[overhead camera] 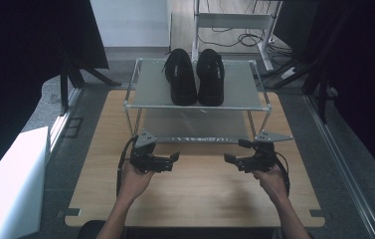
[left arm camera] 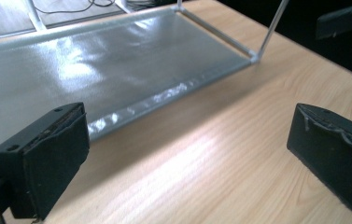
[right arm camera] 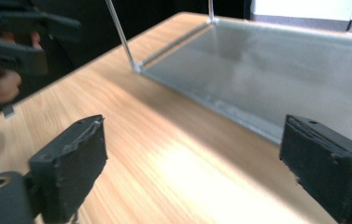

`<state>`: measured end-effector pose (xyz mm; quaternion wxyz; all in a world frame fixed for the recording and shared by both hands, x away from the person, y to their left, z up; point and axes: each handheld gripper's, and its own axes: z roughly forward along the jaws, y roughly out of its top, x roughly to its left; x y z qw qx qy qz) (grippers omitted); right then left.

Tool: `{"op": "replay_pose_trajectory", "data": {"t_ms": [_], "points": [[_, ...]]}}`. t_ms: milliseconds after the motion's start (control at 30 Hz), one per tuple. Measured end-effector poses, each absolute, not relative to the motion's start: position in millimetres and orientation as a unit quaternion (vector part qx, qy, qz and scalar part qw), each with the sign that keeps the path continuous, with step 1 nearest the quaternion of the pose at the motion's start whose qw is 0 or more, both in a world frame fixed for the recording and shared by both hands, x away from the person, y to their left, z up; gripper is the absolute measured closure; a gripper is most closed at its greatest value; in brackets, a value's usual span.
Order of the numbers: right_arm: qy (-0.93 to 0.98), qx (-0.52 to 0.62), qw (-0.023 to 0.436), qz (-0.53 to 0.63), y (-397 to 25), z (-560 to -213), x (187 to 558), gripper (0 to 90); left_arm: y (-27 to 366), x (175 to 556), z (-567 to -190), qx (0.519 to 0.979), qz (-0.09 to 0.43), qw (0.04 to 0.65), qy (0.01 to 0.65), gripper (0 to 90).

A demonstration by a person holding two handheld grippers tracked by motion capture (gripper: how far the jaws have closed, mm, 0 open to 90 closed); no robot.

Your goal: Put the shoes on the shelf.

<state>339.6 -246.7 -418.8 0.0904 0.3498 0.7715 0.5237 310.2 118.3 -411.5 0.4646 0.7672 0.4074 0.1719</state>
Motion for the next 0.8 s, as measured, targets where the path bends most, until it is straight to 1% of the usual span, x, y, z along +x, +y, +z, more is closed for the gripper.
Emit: {"op": "replay_pose_trajectory", "data": {"t_ms": [100, 233, 333, 500, 667, 800], "points": [[0.782, 0.35, 0.102, 0.506, -251, -425, 332, 3.9, 120, 302, -419, 0.777, 0.186, 0.448, 0.401, 0.0], [0.789, 0.356, 0.111, 0.488, -258, -435, 322, 1.2, 124, 296, -430, 0.784, 0.182, 0.435, 0.404, 0.0], [0.792, 0.363, 0.12, 0.476, -264, -442, 315, 0.0, 129, 288, -447, 0.792, 0.17, 0.421, 0.407, 0.0], [0.791, 0.373, 0.119, 0.47, -270, -456, 306, 0.0, 137, 277, -462, 0.788, 0.161, 0.429, 0.411, 0.0], [0.801, 0.378, 0.121, 0.448, -271, -473, 301, 0.0, 139, 271, -475, 0.797, 0.169, 0.41, 0.411, 0.0], [0.807, 0.378, 0.131, 0.435, -269, -484, 297, 0.0, 138, 268, -488, 0.802, 0.163, 0.394, 0.418, 0.0]]}}
